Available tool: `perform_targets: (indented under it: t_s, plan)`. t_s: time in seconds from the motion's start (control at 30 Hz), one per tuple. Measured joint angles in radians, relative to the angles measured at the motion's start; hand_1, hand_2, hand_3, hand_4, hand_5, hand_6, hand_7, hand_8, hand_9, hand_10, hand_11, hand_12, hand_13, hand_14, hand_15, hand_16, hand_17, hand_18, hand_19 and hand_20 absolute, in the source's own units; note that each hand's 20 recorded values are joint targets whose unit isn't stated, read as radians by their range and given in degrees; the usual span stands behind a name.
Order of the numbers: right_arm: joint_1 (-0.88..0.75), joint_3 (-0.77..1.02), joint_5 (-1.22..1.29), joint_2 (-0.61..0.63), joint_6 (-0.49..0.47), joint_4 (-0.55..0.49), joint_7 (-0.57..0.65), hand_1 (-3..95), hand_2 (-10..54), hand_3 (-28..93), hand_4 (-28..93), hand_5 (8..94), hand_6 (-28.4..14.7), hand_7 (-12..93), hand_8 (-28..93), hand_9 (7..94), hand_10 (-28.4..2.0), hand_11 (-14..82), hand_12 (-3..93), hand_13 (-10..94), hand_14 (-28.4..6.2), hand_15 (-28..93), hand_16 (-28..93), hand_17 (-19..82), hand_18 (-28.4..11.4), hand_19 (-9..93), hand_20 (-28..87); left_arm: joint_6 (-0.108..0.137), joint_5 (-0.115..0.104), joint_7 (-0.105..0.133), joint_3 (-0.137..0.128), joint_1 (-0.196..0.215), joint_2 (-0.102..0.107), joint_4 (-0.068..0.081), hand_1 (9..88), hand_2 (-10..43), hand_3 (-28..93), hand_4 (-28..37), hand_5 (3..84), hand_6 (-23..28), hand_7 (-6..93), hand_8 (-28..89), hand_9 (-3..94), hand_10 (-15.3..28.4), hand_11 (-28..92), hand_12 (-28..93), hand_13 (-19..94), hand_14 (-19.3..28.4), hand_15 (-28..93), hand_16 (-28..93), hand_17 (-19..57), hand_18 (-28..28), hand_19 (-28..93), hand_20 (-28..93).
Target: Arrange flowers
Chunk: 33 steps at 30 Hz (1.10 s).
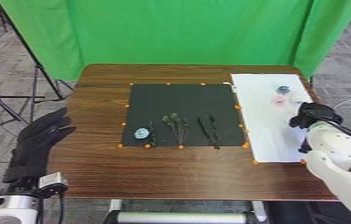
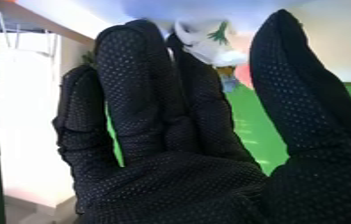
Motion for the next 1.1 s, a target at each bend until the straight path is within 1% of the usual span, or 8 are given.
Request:
perform_targets:
  t_s: [0.13, 0.17, 0.23, 0.37, 0.47, 0.73, 0.9, 1.1]
  plan:
    - [0.022, -0.018, -0.008, -0.002, 0.010, 0.017, 0.016, 37.4, -2.2, 78, -28, 60.6, 0.2, 25, -16, 63.9, -12.1, 24.9, 15.7, 60, -9.4, 71, 15, 32, -19.3, 91, 23, 0.000, 0.000, 0.000, 0.005, -0.006, 0.000, 0.002, 27.7, 1.7, 83, -21.4, 35.6, 7.0, 20.8, -13, 31.6, 17.9, 34, 10, 22, 24.0, 61, -13, -11.9, 20.1, 52, 10]
    - [0.026, -0.023, -0.010, -0.002, 0.015, 0.021, 0.019, 39.7, -2.3, 75, -28, 62.1, 0.5, 27, -11, 64.7, -11.7, 25.0, 15.7, 62, -8.8, 70, 16, 33, -19.1, 91, 23, -0.001, 0.000, -0.001, 0.005, -0.008, 0.000, 0.002, 27.7, 1.8, 83, -21.4, 35.6, 7.0, 20.8, -13, 31.6, 17.9, 34, 10, 22, 24.0, 61, -13, -11.9, 20.2, 52, 10]
    - [0.035, -0.037, -0.018, -0.002, 0.033, 0.029, 0.024, 45.4, -2.6, 70, -28, 66.3, 1.4, 30, -8, 69.7, -10.5, 25.6, 16.3, 64, -7.5, 69, 17, 34, -18.7, 92, 22, -0.002, 0.001, -0.002, 0.006, -0.010, 0.000, 0.002, 27.7, 1.8, 83, -21.4, 35.5, 7.0, 20.9, -13, 31.6, 18.0, 34, 10, 22, 24.0, 61, -13, -11.9, 20.1, 52, 10]
    - [0.050, -0.083, -0.055, 0.004, 0.113, 0.051, 0.032, 51.4, -2.9, 68, -28, 73.7, 3.3, 30, -5, 80.5, -7.0, 20.2, 26.1, 69, -5.6, 68, 19, 37, -18.2, 93, 22, -0.002, 0.001, -0.002, 0.007, -0.011, 0.000, 0.003, 27.7, 1.8, 82, -21.4, 35.5, 7.0, 20.9, -13, 31.6, 18.0, 34, 10, 22, 24.0, 61, -13, -11.9, 20.1, 52, 10]
    - [0.051, -0.112, -0.089, 0.008, 0.168, 0.065, 0.033, 52.0, -3.5, 68, -28, 75.8, 3.8, 29, -5, 83.3, -6.9, 21.2, 26.7, 70, -5.0, 68, 20, 38, -18.0, 93, 23, -0.002, 0.000, -0.001, 0.007, -0.011, 0.000, 0.003, 27.7, 1.8, 83, -21.3, 35.5, 7.0, 20.9, -13, 31.6, 18.0, 34, 10, 22, 24.0, 61, -13, -11.9, 20.1, 52, 10]
    - [0.040, -0.132, -0.133, 0.022, 0.267, 0.062, 0.032, 50.7, -4.1, 71, -28, 77.3, 4.1, 28, -3, 84.5, -7.1, 21.9, 26.5, 71, -5.4, 68, 20, 39, -18.4, 93, 25, -0.002, 0.000, 0.000, 0.004, -0.008, -0.002, 0.003, 27.7, 1.8, 83, -21.4, 35.6, 7.0, 20.8, -13, 31.6, 18.0, 34, 10, 22, 23.9, 61, -13, -11.9, 20.1, 52, 10]
    - [0.058, -0.163, -0.152, 0.041, 0.312, -0.001, 0.013, 50.2, -4.7, 73, -28, 78.1, 3.5, 27, -2, 84.7, -7.3, 22.2, 26.7, 71, -5.9, 68, 21, 39, -18.7, 93, 25, -0.001, -0.001, 0.003, -0.022, 0.019, -0.002, -0.003, 27.7, 1.8, 83, -21.4, 35.6, 7.0, 20.9, -13, 31.6, 18.0, 34, 10, 22, 24.0, 61, -13, -11.9, 20.2, 53, 10]
    - [0.214, -0.358, -0.155, 0.060, 0.354, -0.109, -0.091, 50.1, -4.7, 73, -28, 78.5, 3.2, 26, -1, 85.0, -7.6, 22.3, 27.1, 71, -6.2, 68, 21, 39, -18.9, 93, 26, 0.000, -0.001, 0.004, -0.047, 0.052, -0.002, -0.010, 27.7, 1.8, 83, -21.5, 35.6, 6.9, 21.1, -13, 31.6, 18.0, 34, 10, 22, 23.9, 61, -13, -12.0, 20.2, 53, 10]
